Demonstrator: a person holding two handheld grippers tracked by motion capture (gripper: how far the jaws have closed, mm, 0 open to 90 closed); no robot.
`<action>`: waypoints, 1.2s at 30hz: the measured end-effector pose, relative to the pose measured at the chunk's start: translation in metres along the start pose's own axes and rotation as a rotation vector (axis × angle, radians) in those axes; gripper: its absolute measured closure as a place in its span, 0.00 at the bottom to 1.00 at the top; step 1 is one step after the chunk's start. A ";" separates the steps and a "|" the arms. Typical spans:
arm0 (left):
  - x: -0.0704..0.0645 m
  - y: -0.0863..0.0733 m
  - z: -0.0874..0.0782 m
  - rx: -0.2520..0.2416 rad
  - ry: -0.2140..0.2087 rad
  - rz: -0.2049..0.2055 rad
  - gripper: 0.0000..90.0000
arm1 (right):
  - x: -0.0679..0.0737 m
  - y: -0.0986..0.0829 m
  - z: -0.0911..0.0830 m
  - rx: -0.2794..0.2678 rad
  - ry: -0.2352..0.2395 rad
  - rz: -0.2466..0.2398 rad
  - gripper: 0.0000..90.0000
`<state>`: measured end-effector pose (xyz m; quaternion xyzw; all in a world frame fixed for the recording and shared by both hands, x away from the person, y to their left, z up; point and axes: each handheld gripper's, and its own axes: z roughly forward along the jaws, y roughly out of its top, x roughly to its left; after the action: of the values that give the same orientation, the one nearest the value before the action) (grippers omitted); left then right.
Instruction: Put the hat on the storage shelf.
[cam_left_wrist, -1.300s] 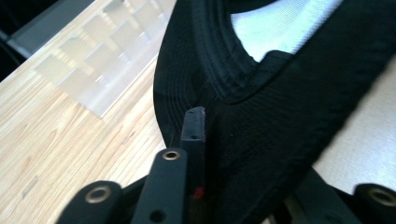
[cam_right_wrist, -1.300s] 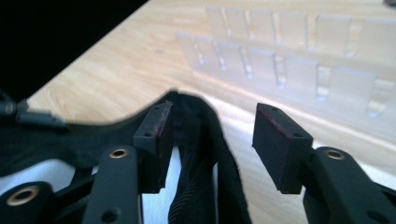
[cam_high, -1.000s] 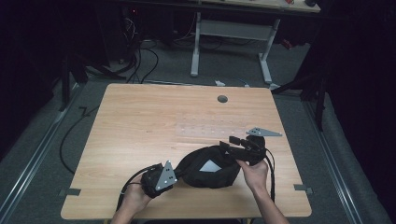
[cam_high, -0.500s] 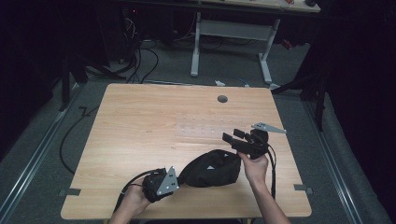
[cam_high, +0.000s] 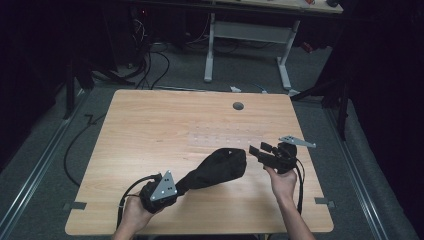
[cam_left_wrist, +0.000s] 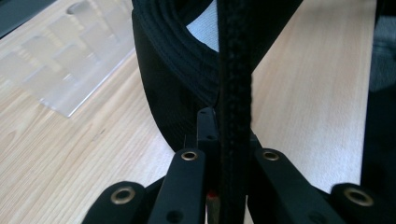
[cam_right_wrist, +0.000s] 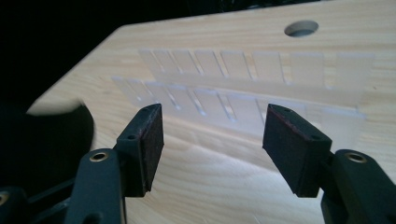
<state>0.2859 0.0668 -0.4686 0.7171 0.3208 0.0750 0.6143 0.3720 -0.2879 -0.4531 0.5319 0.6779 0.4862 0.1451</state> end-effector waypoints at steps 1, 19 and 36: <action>0.002 0.002 -0.001 -0.004 0.002 -0.009 0.96 | -0.001 -0.003 0.000 0.009 -0.009 -0.008 0.43; 0.023 0.023 0.013 -0.125 0.076 -0.172 0.96 | -0.012 -0.064 0.011 0.165 -0.156 -0.166 0.46; 0.043 0.042 0.021 -0.208 0.110 -0.293 0.96 | -0.017 -0.077 0.020 0.200 -0.233 -0.219 0.47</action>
<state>0.3449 0.0715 -0.4469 0.5900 0.4454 0.0567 0.6710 0.3483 -0.2895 -0.5303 0.5192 0.7554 0.3331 0.2212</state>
